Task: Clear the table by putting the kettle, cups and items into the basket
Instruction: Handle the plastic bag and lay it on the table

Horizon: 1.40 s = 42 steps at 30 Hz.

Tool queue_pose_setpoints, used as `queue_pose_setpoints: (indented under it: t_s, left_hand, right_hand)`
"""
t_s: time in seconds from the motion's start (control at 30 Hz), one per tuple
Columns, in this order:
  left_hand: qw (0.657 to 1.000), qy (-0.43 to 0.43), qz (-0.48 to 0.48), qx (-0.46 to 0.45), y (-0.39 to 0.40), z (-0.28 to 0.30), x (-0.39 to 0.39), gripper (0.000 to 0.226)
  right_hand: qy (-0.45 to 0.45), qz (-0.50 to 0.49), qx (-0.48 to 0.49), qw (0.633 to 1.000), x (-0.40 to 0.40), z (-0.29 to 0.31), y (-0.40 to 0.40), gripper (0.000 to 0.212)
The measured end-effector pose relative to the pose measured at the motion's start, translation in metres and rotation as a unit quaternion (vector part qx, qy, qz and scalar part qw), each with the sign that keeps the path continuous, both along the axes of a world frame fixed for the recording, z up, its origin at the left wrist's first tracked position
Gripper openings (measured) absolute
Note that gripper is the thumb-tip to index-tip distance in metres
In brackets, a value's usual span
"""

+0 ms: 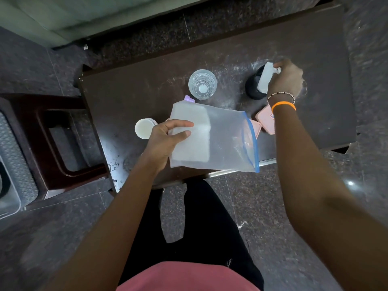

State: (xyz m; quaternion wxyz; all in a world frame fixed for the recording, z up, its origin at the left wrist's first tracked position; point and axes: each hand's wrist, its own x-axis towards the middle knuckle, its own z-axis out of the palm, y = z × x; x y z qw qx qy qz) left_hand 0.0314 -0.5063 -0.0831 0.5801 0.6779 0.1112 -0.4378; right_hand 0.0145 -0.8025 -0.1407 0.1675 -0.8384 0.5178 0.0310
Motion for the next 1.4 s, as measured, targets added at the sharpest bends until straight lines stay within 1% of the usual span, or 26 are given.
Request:
queue_pose_setpoints:
  t_s: [0.1, 0.17, 0.2, 0.27, 0.37, 0.43, 0.5, 0.6, 0.73, 0.8, 0.87, 0.93, 1.03, 1.1, 1.17, 1.27, 1.33, 1.4]
  left_hand:
    - [0.999, 0.033, -0.011, -0.001, 0.007, -0.002, -0.002, 0.030]
    - [0.998, 0.059, -0.032, 0.001, 0.014, -0.004, -0.007, 0.037]
    - [0.997, 0.067, -0.039, 0.009, 0.018, -0.005, -0.010, 0.040]
    - [0.995, 0.085, -0.045, 0.029, 0.028, -0.008, -0.018, 0.045]
    - [0.991, 0.113, -0.046, 0.063, 0.044, -0.015, -0.030, 0.044]
    - [0.987, 0.130, -0.041, 0.082, 0.053, -0.020, -0.036, 0.044]
    - [0.986, 0.137, -0.027, 0.089, 0.059, -0.021, -0.039, 0.045]
    - [0.988, 0.130, 0.007, 0.080, 0.061, -0.024, -0.043, 0.047]
    - [0.988, 0.128, 0.025, 0.087, 0.063, -0.029, -0.049, 0.047]
    - [0.988, 0.120, 0.031, 0.092, 0.066, -0.031, -0.054, 0.046]
    - [0.988, 0.111, 0.078, 0.076, 0.071, -0.032, -0.057, 0.046]
    - [0.977, 0.112, 0.176, 0.033, 0.080, -0.031, -0.057, 0.050]
    - [0.939, 0.108, 0.324, -0.022, 0.092, -0.032, -0.050, 0.055]
    - [0.920, 0.088, 0.380, -0.033, 0.095, -0.034, -0.041, 0.052]
    - [0.913, 0.067, 0.401, -0.040, 0.090, -0.037, -0.030, 0.046]
    - [0.899, 0.061, 0.430, -0.059, 0.069, -0.046, -0.011, 0.053]
    - [0.902, 0.079, 0.422, -0.039, 0.050, -0.050, 0.003, 0.049]
    - [0.914, 0.121, 0.388, -0.016, 0.033, -0.053, 0.010, 0.051]
  right_hand:
    - [0.026, 0.052, -0.005, 0.998, 0.007, -0.012, -0.003, 0.033]
    - [0.034, 0.053, 0.014, 0.998, 0.010, -0.019, -0.006, 0.032]
    - [0.041, 0.054, 0.021, 0.997, 0.010, -0.024, -0.007, 0.031]
    - [0.062, 0.089, 0.023, 0.994, 0.009, -0.030, -0.007, 0.029]
    - [0.093, 0.141, 0.054, 0.984, 0.005, -0.037, -0.003, 0.034]
    - [0.106, 0.139, 0.083, 0.981, 0.003, -0.038, -0.002, 0.041]
    - [0.085, 0.117, 0.096, 0.985, 0.000, -0.038, -0.001, 0.045]
    - [0.026, 0.092, 0.081, 0.992, -0.006, -0.036, 0.004, 0.043]
    - [0.050, 0.142, 0.092, 0.984, -0.010, -0.035, 0.012, 0.035]
    - [0.043, 0.159, 0.084, 0.983, -0.014, -0.037, 0.017, 0.037]
    - [0.027, 0.162, 0.072, 0.984, -0.018, -0.040, 0.023, 0.043]
    - [0.024, 0.175, 0.069, 0.982, -0.021, -0.041, 0.029, 0.044]
    - [0.029, 0.190, 0.068, 0.979, -0.023, -0.042, 0.033, 0.044]
    - [0.030, 0.190, 0.065, 0.979, -0.022, -0.042, 0.034, 0.042]
    - [0.036, 0.182, 0.062, 0.981, -0.019, -0.043, 0.035, 0.041]
    - [0.046, 0.174, 0.060, 0.982, -0.017, -0.044, 0.036, 0.041]
    - [0.050, 0.172, 0.057, 0.982, -0.017, -0.045, 0.037, 0.041]
    - [0.055, 0.170, 0.054, 0.982, -0.015, -0.045, 0.037, 0.041]
